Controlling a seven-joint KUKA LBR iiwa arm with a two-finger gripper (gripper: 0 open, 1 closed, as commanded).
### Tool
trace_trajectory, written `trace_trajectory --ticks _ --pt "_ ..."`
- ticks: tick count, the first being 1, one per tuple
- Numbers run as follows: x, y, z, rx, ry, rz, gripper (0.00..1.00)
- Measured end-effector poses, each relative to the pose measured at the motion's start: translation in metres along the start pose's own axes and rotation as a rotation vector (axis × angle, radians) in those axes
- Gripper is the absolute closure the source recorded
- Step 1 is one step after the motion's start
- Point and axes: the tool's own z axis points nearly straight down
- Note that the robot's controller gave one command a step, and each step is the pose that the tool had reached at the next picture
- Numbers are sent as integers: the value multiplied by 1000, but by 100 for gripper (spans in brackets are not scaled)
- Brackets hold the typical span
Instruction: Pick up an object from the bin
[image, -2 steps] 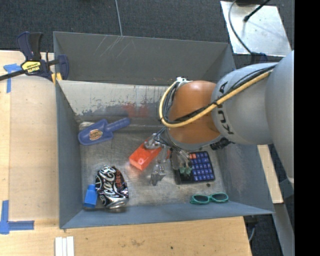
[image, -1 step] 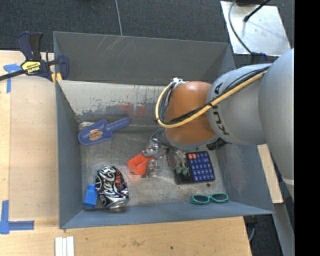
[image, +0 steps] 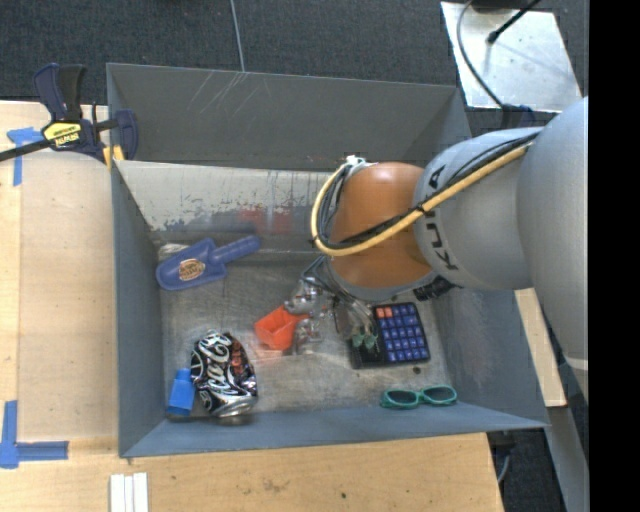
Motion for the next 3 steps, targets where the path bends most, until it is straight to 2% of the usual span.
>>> trace_trajectory --ticks 1,2,3 --pt "24 -49 -50 3 9 36 100" --pt "24 -49 -50 2 9 36 100" --pt "18 -40 -142 2 10 45 100"
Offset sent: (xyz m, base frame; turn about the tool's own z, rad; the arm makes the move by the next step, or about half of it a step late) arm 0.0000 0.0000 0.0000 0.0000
